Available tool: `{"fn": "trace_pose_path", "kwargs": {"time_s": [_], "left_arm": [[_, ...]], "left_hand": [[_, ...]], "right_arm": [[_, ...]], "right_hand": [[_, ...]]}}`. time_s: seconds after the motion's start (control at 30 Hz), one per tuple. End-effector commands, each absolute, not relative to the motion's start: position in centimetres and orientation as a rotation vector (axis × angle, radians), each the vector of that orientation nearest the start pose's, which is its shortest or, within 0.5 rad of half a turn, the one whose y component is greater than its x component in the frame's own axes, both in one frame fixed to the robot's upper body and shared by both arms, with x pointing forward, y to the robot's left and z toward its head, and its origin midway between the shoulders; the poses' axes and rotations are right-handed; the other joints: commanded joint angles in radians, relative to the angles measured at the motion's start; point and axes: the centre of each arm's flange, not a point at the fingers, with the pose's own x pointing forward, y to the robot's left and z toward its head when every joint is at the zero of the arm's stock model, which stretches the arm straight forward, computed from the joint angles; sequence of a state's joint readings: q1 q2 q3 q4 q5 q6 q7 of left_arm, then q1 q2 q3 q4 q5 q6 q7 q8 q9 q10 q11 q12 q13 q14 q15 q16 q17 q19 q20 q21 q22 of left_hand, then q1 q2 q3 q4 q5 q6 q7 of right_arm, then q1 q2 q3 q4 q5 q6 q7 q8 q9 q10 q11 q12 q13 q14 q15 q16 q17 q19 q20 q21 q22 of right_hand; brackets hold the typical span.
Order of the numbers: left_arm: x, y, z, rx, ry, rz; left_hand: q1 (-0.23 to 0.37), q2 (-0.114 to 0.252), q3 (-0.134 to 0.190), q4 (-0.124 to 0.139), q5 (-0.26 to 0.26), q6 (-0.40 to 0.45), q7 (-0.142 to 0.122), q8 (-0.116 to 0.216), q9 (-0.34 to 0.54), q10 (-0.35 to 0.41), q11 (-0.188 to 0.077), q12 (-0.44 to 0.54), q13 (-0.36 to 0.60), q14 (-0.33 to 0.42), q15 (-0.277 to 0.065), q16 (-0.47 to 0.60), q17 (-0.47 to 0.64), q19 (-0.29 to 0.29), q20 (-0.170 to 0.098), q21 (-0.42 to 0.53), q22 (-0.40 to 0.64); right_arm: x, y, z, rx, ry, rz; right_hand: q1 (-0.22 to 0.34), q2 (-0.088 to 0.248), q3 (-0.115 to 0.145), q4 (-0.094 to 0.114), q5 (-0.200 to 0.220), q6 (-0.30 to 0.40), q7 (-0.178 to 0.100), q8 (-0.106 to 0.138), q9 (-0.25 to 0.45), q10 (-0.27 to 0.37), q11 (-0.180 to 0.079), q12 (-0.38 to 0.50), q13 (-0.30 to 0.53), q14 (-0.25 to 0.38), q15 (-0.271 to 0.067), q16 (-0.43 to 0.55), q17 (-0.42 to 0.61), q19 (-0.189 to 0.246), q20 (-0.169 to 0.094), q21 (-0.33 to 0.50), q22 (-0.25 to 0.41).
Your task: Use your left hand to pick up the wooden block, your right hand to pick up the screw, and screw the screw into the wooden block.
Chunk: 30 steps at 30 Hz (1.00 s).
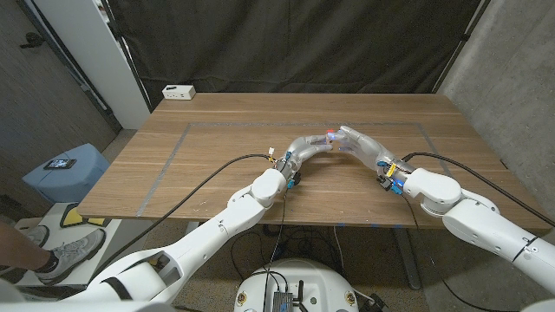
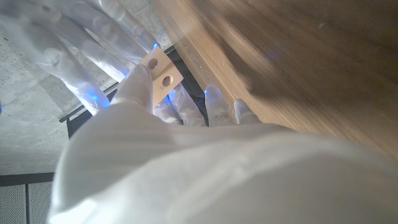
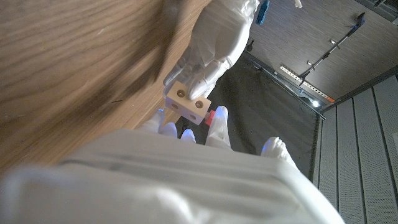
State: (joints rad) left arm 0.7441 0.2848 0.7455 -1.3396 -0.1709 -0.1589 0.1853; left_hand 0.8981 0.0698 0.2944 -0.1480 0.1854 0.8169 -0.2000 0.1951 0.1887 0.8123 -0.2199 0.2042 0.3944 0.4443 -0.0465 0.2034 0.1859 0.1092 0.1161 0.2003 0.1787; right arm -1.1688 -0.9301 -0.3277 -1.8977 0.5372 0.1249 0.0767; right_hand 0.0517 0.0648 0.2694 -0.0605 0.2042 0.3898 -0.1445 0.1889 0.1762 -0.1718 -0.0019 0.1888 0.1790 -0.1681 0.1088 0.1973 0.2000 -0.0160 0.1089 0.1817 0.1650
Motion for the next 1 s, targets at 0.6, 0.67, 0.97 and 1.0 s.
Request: {"fn": "trace_pose_path", "kwargs": {"time_s": [0.6,0.67,0.97,1.0], "left_arm": [[62.7,3.8,-6.4,0.359,-0.599,-0.404],[62.7,3.8,-6.4,0.36,-0.599,-0.404],[62.1,3.7,-6.7,0.351,-0.592,-0.41],[62.1,3.7,-6.8,0.35,-0.59,-0.413]], "left_hand": [[-0.007,-0.004,0.005,-0.001,0.006,0.009,0.0,0.006,0.003,-0.002,0.001,0.01,0.001,-0.004,-0.072,0.004,0.003,-0.002,0.009,0.004,0.005],[-0.007,-0.004,0.006,-0.001,0.006,0.009,0.001,0.006,0.003,-0.002,0.001,0.01,0.001,-0.003,-0.071,0.005,0.003,-0.002,0.01,0.004,0.005],[-0.008,-0.004,0.006,0.0,0.006,0.01,0.0,0.007,0.002,-0.003,0.001,0.01,0.001,-0.004,-0.072,0.004,0.003,-0.002,0.009,0.004,0.005],[-0.009,-0.004,0.006,0.0,0.006,0.01,0.0,0.007,0.002,-0.003,0.001,0.01,0.001,-0.004,-0.073,0.004,0.004,-0.002,0.009,0.004,0.005]], "right_arm": [[54.0,-28.1,-4.7,-0.371,-0.532,0.458],[54.1,-28.0,-4.6,-0.374,-0.532,0.461],[54.7,-27.8,-4.2,-0.382,-0.538,0.482],[54.8,-27.8,-4.2,-0.381,-0.537,0.483]], "right_hand": [[0.007,0.006,0.006,-0.002,0.003,-0.007,0.01,-0.006,0.001,-0.05,0.008,0.001,0.002,-0.11,0.006,0.004,-0.001,-0.002,-0.007,0.005,0.004],[0.007,0.005,0.006,-0.002,0.002,-0.022,0.009,-0.012,0.001,-0.055,0.008,0.0,0.003,-0.114,0.006,0.003,-0.001,-0.004,-0.007,0.005,0.004],[0.005,0.003,0.005,-0.001,0.002,-0.101,0.009,-0.027,0.001,-0.08,0.018,-0.006,0.003,-0.125,0.009,0.0,0.0,-0.015,-0.002,0.002,0.004],[0.004,0.002,0.005,-0.001,0.002,-0.103,0.009,-0.027,0.001,-0.081,0.019,-0.006,0.003,-0.125,0.009,0.0,0.0,-0.016,-0.002,0.002,0.004]]}}
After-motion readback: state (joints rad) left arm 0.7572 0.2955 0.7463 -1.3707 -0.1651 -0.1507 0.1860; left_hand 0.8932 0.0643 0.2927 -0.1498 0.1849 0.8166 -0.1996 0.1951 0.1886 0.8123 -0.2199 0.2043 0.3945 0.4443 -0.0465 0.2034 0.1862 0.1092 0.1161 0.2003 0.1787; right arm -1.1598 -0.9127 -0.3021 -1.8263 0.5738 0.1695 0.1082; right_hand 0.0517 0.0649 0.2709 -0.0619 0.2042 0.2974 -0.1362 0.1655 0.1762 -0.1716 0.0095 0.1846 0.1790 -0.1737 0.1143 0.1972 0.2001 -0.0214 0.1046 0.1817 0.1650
